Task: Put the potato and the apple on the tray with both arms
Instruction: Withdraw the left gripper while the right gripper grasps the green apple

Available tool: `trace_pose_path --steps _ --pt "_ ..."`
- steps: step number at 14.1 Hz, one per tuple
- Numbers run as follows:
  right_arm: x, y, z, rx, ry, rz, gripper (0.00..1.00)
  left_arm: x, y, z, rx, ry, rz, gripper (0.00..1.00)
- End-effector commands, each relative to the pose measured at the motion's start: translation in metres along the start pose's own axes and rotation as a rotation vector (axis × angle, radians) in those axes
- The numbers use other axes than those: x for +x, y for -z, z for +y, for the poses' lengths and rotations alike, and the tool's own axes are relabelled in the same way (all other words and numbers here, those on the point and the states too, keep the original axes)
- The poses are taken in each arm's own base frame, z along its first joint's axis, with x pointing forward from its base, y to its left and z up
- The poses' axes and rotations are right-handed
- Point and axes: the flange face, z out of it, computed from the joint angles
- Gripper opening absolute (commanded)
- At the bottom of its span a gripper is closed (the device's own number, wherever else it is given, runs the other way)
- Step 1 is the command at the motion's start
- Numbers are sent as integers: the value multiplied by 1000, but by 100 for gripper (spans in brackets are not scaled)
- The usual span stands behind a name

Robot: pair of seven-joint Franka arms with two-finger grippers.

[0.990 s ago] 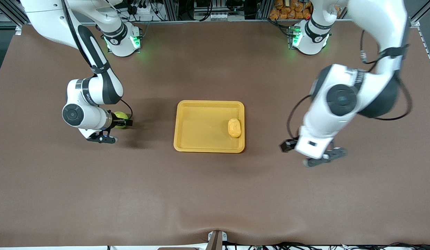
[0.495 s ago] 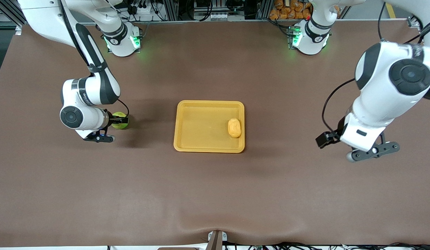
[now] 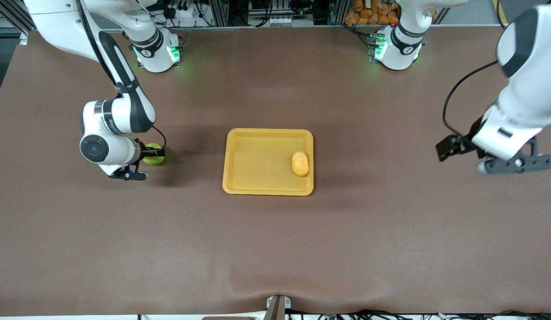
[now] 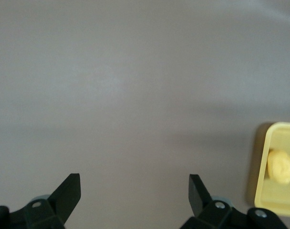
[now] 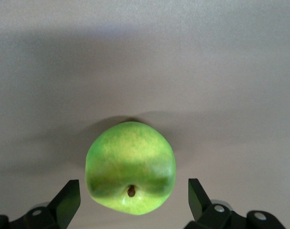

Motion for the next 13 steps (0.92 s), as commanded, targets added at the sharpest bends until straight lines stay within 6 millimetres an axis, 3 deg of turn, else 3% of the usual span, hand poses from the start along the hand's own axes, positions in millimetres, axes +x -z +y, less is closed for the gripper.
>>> trace_pose_path --steps 1,4,5,8,10,13 --pt "-3 -4 2 1 -14 31 100 -37 7 -19 -20 -68 -14 100" --pt "-6 -14 0 3 -10 47 100 -44 9 -36 -53 -156 -56 100" --pt "-6 -16 0 3 -10 44 88 -45 10 -48 -75 -168 -79 100" --pt "-6 -12 -1 0 -2 43 1 -49 33 -58 -92 -192 -113 100" --pt "-5 3 -4 -3 -7 23 0 -49 40 -59 -92 -190 -119 100" --pt "4 51 -17 10 -31 -8 0 -50 50 -62 -92 -186 -98 100"
